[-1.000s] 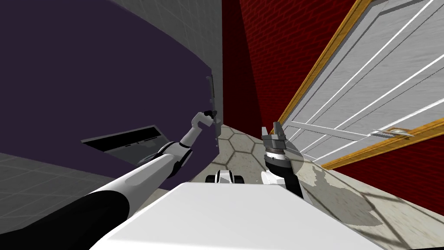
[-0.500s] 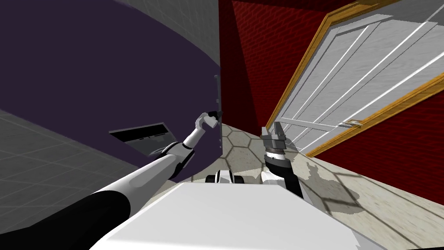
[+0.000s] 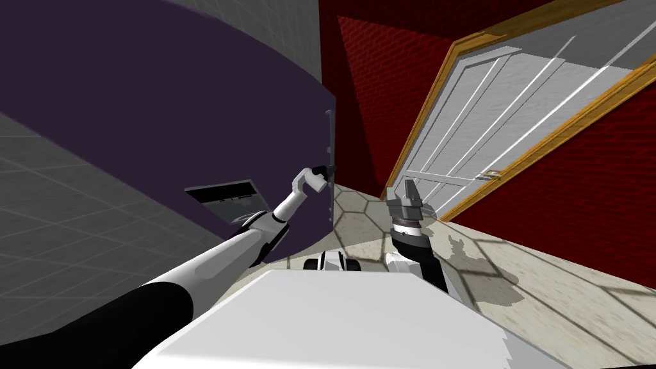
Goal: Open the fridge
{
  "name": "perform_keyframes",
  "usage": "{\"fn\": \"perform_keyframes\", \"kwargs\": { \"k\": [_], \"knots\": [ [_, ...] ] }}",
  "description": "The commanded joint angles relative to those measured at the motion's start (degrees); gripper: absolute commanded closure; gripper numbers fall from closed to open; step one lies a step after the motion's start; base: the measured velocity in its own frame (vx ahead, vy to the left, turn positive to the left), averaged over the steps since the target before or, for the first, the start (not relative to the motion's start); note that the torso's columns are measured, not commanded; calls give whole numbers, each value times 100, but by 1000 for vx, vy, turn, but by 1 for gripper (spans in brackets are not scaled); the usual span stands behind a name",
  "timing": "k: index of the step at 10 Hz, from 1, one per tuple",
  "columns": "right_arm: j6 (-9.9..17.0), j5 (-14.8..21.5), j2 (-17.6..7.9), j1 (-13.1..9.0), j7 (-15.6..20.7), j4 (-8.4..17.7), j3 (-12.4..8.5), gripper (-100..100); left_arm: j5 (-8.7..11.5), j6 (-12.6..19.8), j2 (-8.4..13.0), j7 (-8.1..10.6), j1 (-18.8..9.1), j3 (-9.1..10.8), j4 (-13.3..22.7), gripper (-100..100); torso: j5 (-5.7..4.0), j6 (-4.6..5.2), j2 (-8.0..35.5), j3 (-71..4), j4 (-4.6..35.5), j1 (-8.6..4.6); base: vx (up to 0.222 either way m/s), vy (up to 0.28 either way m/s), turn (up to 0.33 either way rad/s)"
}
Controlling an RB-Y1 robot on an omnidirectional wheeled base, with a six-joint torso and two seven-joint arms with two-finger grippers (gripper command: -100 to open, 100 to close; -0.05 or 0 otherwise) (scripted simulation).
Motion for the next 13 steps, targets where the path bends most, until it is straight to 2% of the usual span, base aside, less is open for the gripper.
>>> {"fn": "perform_keyframes", "kwargs": {
  "k": [1, 5, 6, 9, 10, 11, 13],
  "knots": [
    [0, 0, 0, 0, 0, 0, 0, 0, 145, 43, -154, -19, -38, -246, -226, 100, 0, 4, -6, -4, -2, -4, -220, 113, -66],
    [0, 0, 0, 0, 0, 0, 0, 0, 409, 128, -333, -76, -21, -627, -691, 100, -4, 15, 10, 4, 10, -20, -239, 107, -66],
    [0, 0, 0, -1, 0, 0, 0, 0, 417, 111, -249, -106, -20, -558, -593, 100, -6, 16, 9, 4, 7, -26, -127, 37, -37],
    [0, 0, -1, 1, 0, 0, -1, 0, 637, 70, -410, -146, -73, -877, -750, 100, -3, 27, -15, -12, -9, 0, -144, 156, -81],
    [0, 0, -1, 1, 0, 0, -1, 0, 637, 70, -410, -146, -73, -877, -750, 100, -2, 21, 0, -1, -3, -10, -151, 136, -75],
    [0, 0, 0, 1, 0, 0, 0, 0, 701, 55, -460, -154, -98, -969, -804, 100, 1, -7, -6, -3, -1, -11, -191, 114, -47],
    [0, 0, 0, 0, 0, 0, 0, 0, 831, 25, -561, -170, -149, -1155, -912, 100, 1, 6, 2, 0, -2, 3, -204, 159, -75]
  ]
}}
